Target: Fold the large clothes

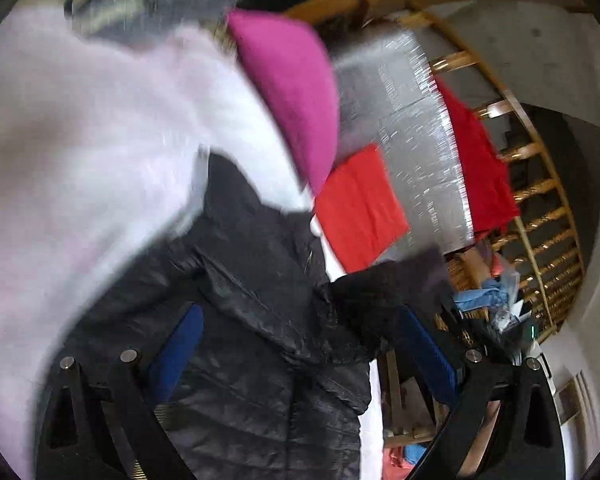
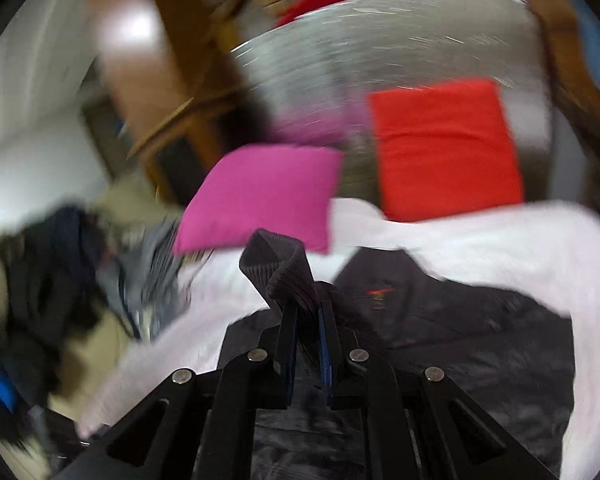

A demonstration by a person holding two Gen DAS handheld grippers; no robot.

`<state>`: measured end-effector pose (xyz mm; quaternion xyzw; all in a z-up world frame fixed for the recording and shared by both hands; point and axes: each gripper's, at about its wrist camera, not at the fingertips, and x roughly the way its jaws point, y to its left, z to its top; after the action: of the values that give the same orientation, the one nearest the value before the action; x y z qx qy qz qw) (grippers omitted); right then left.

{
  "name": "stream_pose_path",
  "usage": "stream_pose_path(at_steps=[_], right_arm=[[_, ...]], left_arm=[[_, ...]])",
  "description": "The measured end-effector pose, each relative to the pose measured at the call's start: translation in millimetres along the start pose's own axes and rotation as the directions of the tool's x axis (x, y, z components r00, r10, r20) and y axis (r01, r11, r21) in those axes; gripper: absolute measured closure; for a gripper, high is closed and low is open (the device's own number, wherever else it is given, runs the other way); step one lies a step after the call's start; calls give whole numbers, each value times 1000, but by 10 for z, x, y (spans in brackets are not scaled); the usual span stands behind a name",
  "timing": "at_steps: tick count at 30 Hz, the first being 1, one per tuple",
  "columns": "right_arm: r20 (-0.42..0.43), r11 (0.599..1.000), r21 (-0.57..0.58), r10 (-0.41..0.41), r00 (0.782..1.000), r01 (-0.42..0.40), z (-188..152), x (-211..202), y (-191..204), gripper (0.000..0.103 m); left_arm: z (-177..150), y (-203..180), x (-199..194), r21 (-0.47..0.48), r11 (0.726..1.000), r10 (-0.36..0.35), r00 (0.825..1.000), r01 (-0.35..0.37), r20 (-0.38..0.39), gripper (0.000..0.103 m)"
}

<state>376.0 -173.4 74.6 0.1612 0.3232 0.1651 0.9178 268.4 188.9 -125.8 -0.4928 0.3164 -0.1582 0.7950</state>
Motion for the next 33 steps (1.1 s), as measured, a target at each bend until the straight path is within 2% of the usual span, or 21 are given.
stream_pose_path(at_steps=[2, 6, 11, 14, 15, 16, 17, 18, 19, 22, 25, 27, 28, 30, 31, 32, 33], right_arm=[[-1, 997, 76, -4, 1000, 4, -4, -13, -363, 93], [-16, 974, 224, -21, 1000, 24, -188, -34, -1067, 93], [-42, 948, 315, -17, 999, 30, -420, 9, -1598, 93], [-59, 938, 344, -11, 998, 30, -511, 96, -1803, 93], [-74, 938, 346, -12, 997, 37, -554, 128, -1863, 93], [-85, 937, 346, -13, 996, 42, -584, 128, -1906, 93], [-95, 938, 344, -12, 995, 44, -595, 161, -1923, 93], [-102, 940, 337, -9, 995, 43, -597, 175, -1928, 93], [-101, 943, 330, -8, 995, 42, -605, 169, -1927, 94], [-73, 960, 281, 0, 997, 20, -456, 47, -1812, 95], [2, 976, 218, -4, 1000, 3, -314, -194, -1664, 95], [-19, 977, 207, -44, 999, 47, -408, -161, -1731, 96], [-54, 974, 213, -69, 996, 79, -506, -66, -1811, 96], [-149, 964, 224, -110, 983, 142, -761, 177, -1984, 97], [-184, 960, 231, -115, 976, 157, -878, 251, -2047, 97], [-194, 959, 232, -116, 974, 160, -939, 277, -2071, 97], [-197, 961, 226, -113, 974, 157, -1006, 284, -2072, 97]], left_arm=[[5, 33, 299, -50, 999, -1, 998, -2, -65, 5], [20, 148, 696, -123, 991, 43, 991, -58, -126, 5], [82, 279, 899, -153, 977, 132, 985, -149, -112, 5], [80, 319, 852, -178, 975, 121, 989, -133, -81, 6], [106, 327, 824, -182, 974, 122, 990, -134, -72, 12], [128, 328, 812, -183, 974, 125, 990, -136, -72, 33], [164, 313, 810, -167, 970, 163, 983, -176, -88, 49], [198, 299, 808, -146, 963, 214, 971, -228, -102, 80], [229, 271, 806, -123, 960, 239, 966, -251, -102, 92], [324, 128, 737, -58, 967, 244, 968, -248, -63, 93], [379, -119, 588, 81, 982, 171, 985, -172, 20, 93], [350, -114, 634, 144, 971, 191, 981, -193, 29, 93], [326, -17, 715, 141, 964, 226, 974, -225, 8, 93], [298, 190, 897, 150, 940, 315, 948, -306, -38, 93], [269, 355, 984, 139, 925, 366, 927, -353, -80, 93], [255, 433, 1008, 138, 922, 376, 922, -362, -96, 93], [253, 464, 996, 145, 922, 373, 923, -358, -93, 92]])
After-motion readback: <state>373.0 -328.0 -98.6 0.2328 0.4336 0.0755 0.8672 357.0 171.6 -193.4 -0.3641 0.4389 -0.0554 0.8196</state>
